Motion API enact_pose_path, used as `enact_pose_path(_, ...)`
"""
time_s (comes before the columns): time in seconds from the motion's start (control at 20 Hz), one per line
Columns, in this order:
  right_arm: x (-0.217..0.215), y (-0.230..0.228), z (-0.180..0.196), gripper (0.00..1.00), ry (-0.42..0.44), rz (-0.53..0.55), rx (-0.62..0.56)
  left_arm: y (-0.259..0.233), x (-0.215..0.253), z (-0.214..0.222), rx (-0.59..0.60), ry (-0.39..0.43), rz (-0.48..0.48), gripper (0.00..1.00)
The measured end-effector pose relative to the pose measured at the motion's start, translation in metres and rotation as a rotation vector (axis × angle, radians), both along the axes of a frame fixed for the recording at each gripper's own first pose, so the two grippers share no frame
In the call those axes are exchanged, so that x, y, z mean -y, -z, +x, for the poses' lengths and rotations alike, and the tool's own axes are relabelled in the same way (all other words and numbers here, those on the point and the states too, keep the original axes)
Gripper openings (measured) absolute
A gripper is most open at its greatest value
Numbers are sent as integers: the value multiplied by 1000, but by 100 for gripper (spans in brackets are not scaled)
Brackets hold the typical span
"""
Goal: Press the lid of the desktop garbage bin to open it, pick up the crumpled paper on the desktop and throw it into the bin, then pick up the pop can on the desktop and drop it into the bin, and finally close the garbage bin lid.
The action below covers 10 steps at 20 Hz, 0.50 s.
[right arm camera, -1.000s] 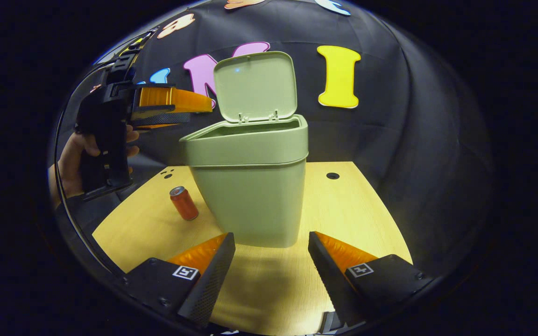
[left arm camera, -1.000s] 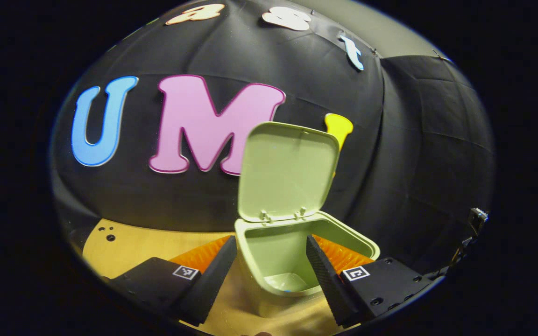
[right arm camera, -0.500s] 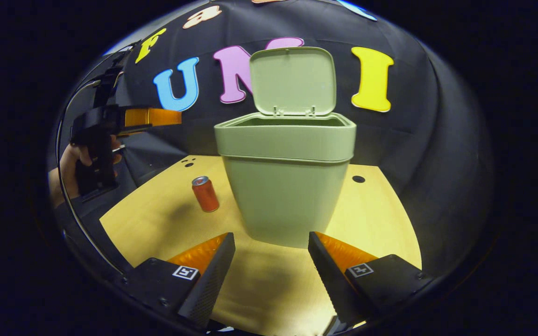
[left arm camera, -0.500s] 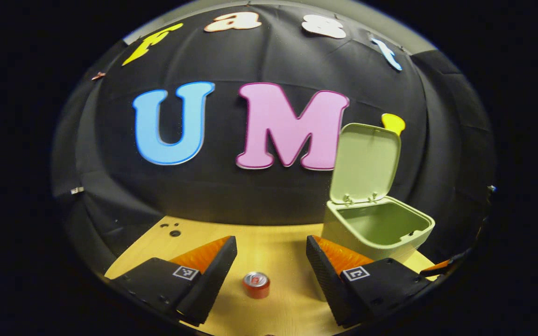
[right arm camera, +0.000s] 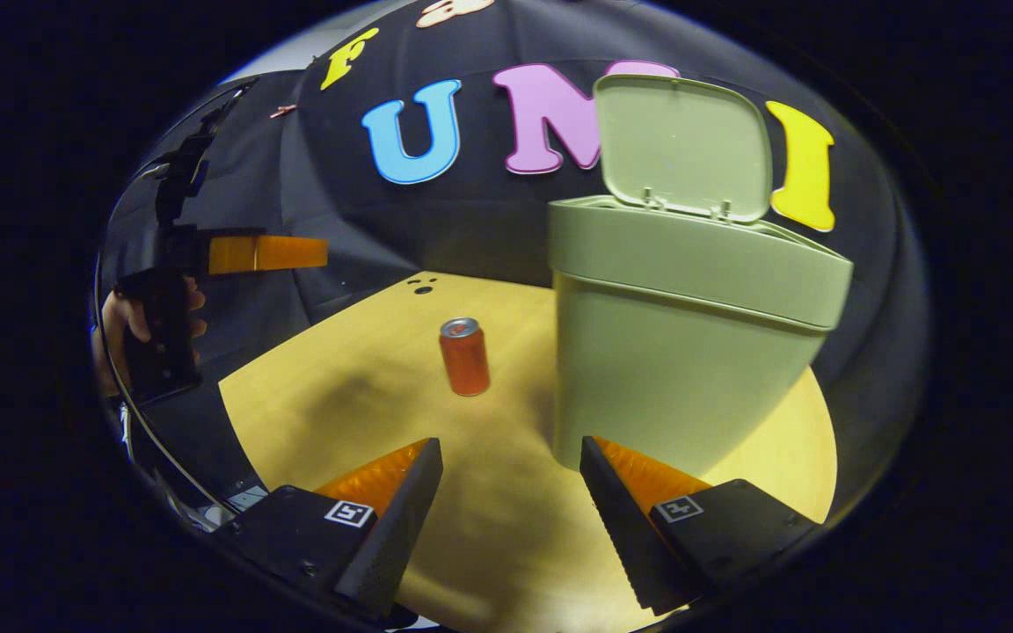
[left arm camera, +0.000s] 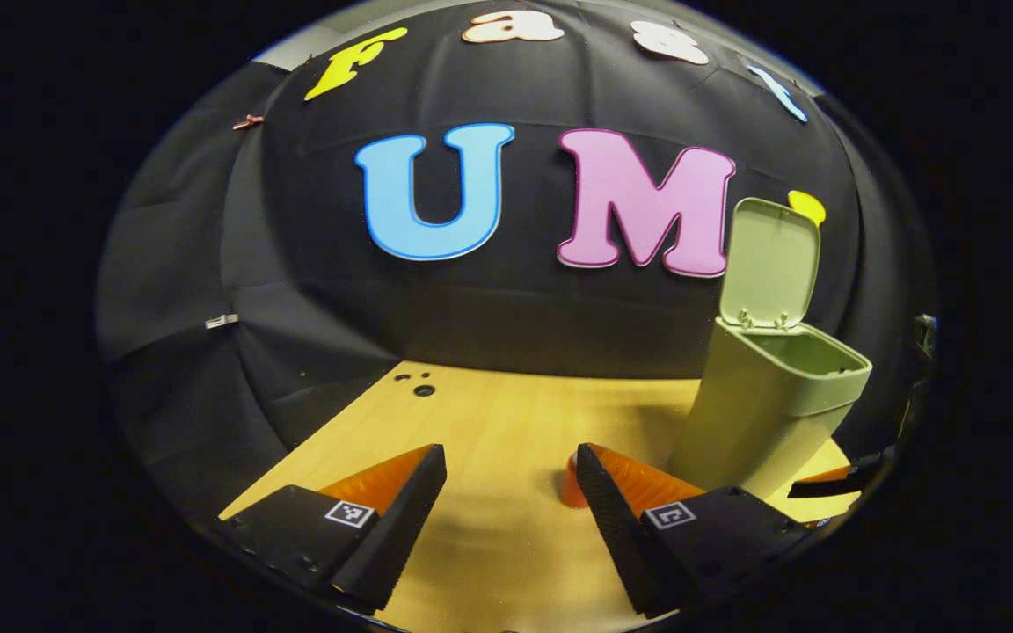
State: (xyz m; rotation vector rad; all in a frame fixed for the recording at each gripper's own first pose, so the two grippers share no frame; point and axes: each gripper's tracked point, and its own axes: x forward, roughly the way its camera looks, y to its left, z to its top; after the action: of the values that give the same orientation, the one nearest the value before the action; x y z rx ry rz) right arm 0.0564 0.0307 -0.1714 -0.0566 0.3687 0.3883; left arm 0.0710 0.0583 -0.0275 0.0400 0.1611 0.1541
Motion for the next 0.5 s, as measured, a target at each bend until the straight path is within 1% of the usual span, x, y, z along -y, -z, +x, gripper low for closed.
enact_pose_path(0.1,-23,5,9,100,-22,-3,-2,8,-16,-18,-21,-33,-2,96)
enact_pose_path(0.3,-63,16,32,99,-54,-16,6,28,-47,-38,-68,-89,-33,96)
enact_pose_path(0.5,-90,30,64,100,-39,-39,8,49,-77,-47,-113,-122,-44,96)
